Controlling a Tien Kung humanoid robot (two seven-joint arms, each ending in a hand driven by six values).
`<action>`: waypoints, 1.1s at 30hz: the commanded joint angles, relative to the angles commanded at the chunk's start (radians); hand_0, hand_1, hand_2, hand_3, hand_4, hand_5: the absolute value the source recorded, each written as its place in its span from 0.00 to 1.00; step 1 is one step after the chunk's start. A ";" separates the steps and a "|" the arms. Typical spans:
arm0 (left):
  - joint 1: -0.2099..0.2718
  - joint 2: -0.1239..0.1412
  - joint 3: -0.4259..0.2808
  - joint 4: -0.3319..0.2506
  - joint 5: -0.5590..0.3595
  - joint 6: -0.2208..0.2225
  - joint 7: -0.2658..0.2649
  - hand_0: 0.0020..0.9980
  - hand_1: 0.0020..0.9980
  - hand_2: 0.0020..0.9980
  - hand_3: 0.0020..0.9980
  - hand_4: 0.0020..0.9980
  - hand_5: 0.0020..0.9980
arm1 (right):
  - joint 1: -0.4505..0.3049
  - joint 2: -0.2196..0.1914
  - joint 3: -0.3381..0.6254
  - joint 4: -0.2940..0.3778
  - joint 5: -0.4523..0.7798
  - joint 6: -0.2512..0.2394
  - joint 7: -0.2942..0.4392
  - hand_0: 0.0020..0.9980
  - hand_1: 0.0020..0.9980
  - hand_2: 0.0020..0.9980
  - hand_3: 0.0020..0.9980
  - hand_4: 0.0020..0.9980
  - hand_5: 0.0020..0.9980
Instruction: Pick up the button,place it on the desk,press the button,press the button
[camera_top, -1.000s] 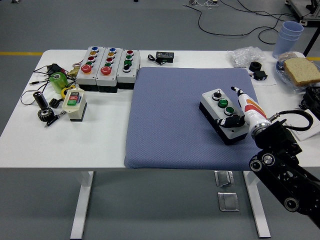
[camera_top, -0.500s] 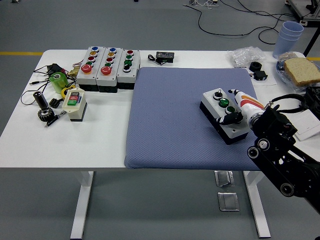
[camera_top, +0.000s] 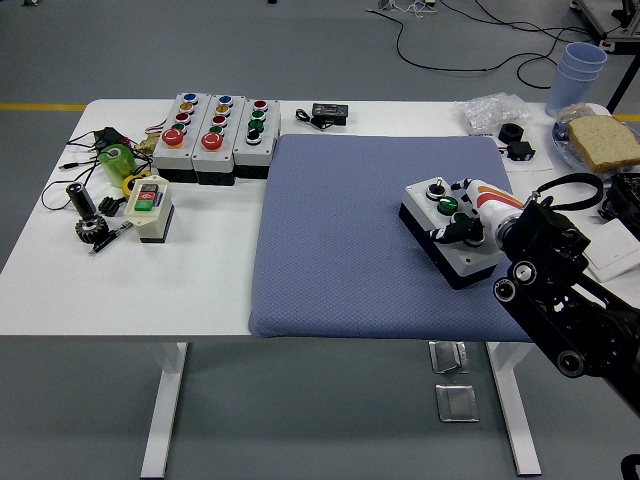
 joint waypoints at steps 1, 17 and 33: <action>0.000 0.000 0.000 0.000 0.000 0.000 0.000 0.66 0.64 0.66 0.56 0.33 0.85 | 0.000 0.000 -0.001 -0.002 0.001 0.001 0.000 0.64 0.53 0.70 0.84 0.95 0.36; -0.002 -0.001 0.000 0.000 -0.002 -0.001 -0.001 0.66 0.64 0.66 0.56 0.33 0.85 | -0.012 -0.004 0.005 -0.041 0.005 -0.001 0.000 0.35 0.30 0.55 0.77 0.94 0.36; -0.003 0.000 -0.001 0.000 -0.002 -0.002 -0.001 0.65 0.64 0.66 0.56 0.33 0.85 | 0.028 -0.044 -0.073 -0.060 -0.017 0.050 0.000 0.13 0.17 0.42 0.58 0.93 0.38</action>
